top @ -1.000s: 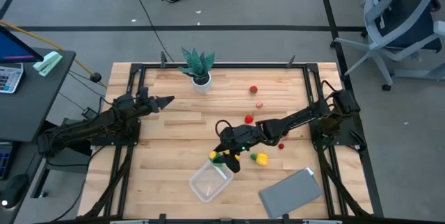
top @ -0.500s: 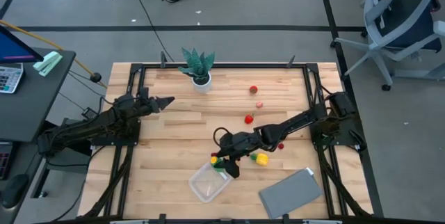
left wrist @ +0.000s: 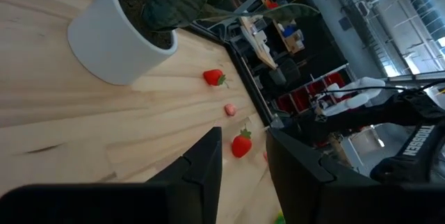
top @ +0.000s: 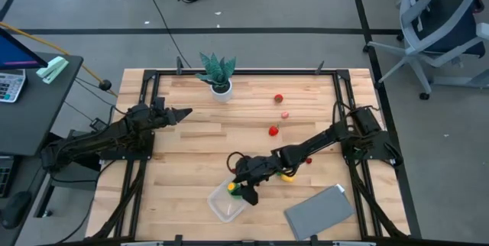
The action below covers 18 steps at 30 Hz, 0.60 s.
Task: Pick and placing Produce into tupperware
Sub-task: Put the green corn into the transparent bin, then put the yellow pineapple into the transparent bin
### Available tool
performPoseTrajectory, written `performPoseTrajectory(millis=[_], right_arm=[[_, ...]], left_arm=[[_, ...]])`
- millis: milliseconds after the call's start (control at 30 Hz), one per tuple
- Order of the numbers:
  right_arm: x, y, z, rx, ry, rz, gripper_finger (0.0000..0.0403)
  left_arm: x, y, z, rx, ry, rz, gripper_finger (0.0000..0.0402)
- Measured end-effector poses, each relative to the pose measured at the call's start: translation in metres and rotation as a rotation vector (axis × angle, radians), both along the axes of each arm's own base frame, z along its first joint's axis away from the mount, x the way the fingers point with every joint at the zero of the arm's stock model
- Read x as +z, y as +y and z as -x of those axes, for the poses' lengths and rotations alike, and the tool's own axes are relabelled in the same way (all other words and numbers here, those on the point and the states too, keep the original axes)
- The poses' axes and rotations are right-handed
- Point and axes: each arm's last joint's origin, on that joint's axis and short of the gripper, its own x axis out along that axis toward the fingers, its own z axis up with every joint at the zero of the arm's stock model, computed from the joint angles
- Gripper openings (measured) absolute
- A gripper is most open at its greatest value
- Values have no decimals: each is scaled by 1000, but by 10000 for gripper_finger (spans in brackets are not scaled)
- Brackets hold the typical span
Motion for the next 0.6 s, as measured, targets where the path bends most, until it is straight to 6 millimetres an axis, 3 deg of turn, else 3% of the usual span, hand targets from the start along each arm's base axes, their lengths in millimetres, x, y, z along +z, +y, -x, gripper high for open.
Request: performPoseTrajectory(millis=[100,267,467,600], right_arm=[[8,2,-9,27,16,62,247],[8,4,-17,62,188,187,263],[7,6,-27,34,224,171,267],[26,2,-25,-10,210,124,264]], left_arm=[[0,0,0,-1,1,0,126],[0,0,0,-2,3,1,132],[-1,0,0,-11,6,5,134],[-1,0,0,-17,6,5,131]])
